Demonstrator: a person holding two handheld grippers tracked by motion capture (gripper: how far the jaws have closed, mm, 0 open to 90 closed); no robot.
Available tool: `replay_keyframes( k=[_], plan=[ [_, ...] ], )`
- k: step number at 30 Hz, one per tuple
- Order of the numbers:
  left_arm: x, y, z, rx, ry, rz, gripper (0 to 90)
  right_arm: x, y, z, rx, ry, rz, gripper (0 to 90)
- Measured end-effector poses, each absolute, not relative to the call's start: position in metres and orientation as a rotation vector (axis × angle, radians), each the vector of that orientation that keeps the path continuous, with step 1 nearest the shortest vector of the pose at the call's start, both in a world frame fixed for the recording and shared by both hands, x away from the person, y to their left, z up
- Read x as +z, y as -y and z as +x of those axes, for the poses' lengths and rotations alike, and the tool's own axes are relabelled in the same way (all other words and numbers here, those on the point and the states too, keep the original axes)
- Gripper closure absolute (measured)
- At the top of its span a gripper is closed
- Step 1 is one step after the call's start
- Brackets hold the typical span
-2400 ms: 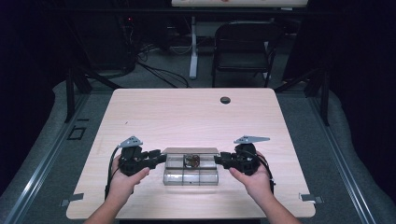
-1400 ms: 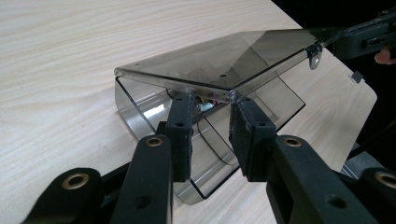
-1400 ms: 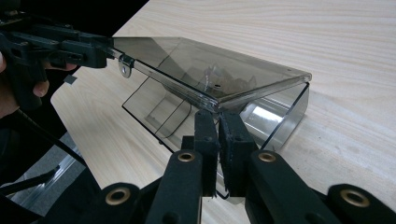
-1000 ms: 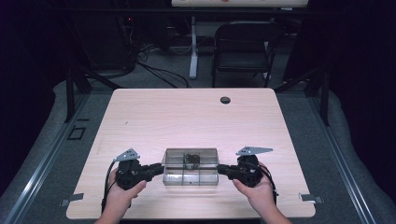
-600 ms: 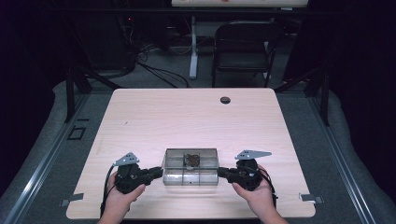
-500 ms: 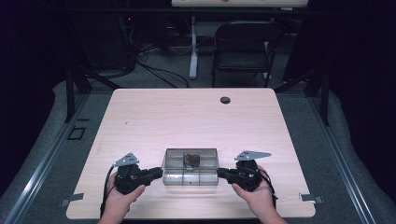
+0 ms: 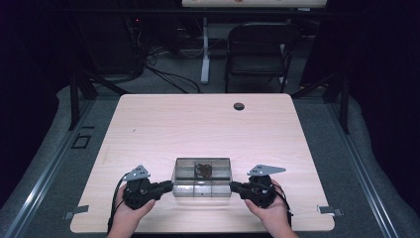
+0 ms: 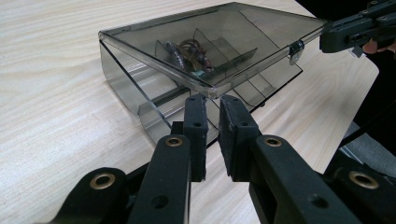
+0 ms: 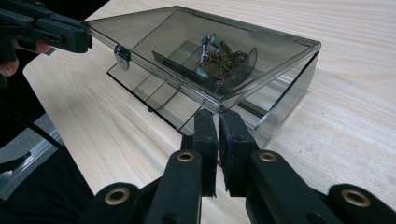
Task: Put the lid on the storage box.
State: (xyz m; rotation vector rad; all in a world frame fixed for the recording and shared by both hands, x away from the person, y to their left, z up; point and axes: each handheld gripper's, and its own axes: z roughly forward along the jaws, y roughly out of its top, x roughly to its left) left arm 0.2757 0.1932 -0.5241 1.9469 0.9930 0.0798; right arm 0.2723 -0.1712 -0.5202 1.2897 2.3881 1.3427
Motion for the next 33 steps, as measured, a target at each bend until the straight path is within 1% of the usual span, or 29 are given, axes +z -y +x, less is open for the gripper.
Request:
replay_keyframes(
  k=[17, 33],
  plan=[
    [-0.532, -0.192, 0.274, 0.064, -1.003, 1.949, 82.0, -0.527, 0.17, 0.267, 1.302, -2.376, 1.275, 89.9],
    [-0.539, -0.191, 0.273, 0.068, -1.004, 1.973, 82.0, -0.533, 0.171, 0.266, 1.272, -2.402, 1.265, 88.2]
  ],
)
